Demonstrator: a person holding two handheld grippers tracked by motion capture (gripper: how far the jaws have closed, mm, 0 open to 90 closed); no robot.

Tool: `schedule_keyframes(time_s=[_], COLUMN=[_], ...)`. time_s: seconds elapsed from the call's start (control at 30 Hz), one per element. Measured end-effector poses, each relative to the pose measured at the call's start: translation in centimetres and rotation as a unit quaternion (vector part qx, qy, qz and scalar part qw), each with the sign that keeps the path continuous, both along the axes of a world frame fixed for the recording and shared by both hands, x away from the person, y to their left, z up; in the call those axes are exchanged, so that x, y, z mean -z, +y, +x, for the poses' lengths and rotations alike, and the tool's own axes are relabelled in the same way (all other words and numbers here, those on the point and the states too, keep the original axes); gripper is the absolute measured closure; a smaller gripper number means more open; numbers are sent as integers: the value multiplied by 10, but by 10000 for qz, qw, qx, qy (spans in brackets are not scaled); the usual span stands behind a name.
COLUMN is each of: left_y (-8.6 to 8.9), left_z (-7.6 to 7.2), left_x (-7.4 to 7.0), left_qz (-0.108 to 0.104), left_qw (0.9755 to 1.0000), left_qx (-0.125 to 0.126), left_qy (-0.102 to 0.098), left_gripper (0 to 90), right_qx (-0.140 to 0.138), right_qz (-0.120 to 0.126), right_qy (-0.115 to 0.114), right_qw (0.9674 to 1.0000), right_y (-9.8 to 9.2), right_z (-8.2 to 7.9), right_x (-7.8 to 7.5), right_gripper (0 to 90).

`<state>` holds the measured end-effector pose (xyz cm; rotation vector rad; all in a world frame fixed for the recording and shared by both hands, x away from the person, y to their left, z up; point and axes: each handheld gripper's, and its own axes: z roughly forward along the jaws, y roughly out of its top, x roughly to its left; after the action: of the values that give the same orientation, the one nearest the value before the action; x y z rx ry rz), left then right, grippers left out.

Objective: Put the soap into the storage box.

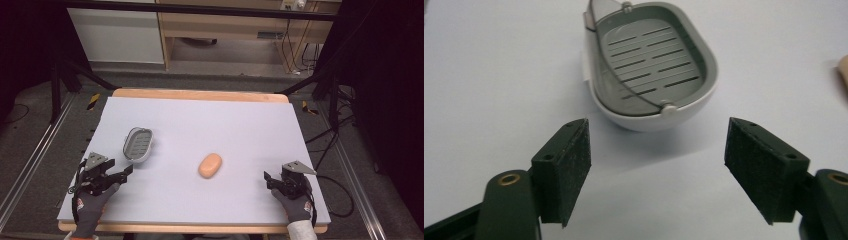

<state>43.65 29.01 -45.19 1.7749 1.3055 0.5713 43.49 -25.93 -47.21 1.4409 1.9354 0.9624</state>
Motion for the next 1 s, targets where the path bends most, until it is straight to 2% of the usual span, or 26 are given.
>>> schedule_keyframes(time_s=[0.33, 0.57, 0.8, 1.0], left_y=[-15, -30, -38, -44], left_z=[-7, -7, -6, -6], left_x=[-7, -11, -17, -19], left_qz=[-73, -67, -93, -60], left_qw=[9998, 9995, 9993, 9991], left_qx=[163, 281, 321, 408], left_qy=[-83, -91, -163, -130], left_gripper=[285, 280, 274, 266], right_qx=[-19, 5, 21, -50], right_qz=[47, -5, -3, -31], right_qy=[46, 18, 26, 14], right_qw=[10000, 10000, 10000, 10000], right_y=[0, 1, 0, 4], right_z=[-2, -2, -1, -1], right_x=[0, 0, 1, -1], right_gripper=[287, 282, 283, 293])
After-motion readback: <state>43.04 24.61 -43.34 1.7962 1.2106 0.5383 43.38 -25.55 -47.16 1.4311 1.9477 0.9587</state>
